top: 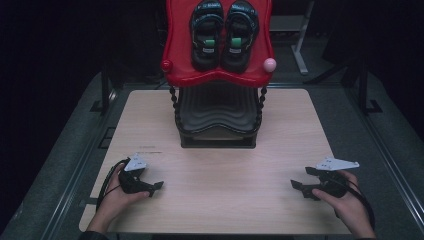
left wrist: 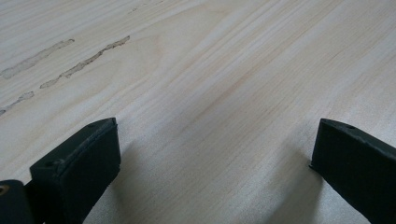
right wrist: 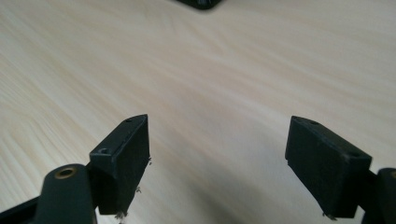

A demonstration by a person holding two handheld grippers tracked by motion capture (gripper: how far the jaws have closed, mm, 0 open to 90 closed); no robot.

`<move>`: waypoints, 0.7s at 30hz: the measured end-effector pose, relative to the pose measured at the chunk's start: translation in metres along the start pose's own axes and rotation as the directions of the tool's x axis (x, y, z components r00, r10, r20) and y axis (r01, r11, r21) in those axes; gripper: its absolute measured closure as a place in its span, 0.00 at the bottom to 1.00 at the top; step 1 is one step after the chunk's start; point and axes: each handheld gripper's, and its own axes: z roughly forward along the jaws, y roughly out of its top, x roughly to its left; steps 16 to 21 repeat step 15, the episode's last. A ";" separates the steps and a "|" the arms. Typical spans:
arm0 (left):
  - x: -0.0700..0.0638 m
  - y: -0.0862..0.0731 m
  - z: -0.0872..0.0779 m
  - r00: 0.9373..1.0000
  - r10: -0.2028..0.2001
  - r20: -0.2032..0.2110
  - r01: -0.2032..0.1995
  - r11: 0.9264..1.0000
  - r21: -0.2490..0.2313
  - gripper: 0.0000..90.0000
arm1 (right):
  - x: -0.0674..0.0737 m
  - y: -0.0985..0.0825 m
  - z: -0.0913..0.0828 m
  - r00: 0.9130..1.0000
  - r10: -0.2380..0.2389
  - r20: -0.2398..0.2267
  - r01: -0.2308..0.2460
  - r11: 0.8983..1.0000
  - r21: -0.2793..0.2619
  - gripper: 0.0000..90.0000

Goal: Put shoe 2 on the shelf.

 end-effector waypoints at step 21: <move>-0.001 -0.001 -0.001 1.000 0.002 -0.001 -0.002 1.000 0.001 0.00 | 0.001 -0.029 0.006 0.998 -0.026 0.064 0.019 0.994 0.108 0.21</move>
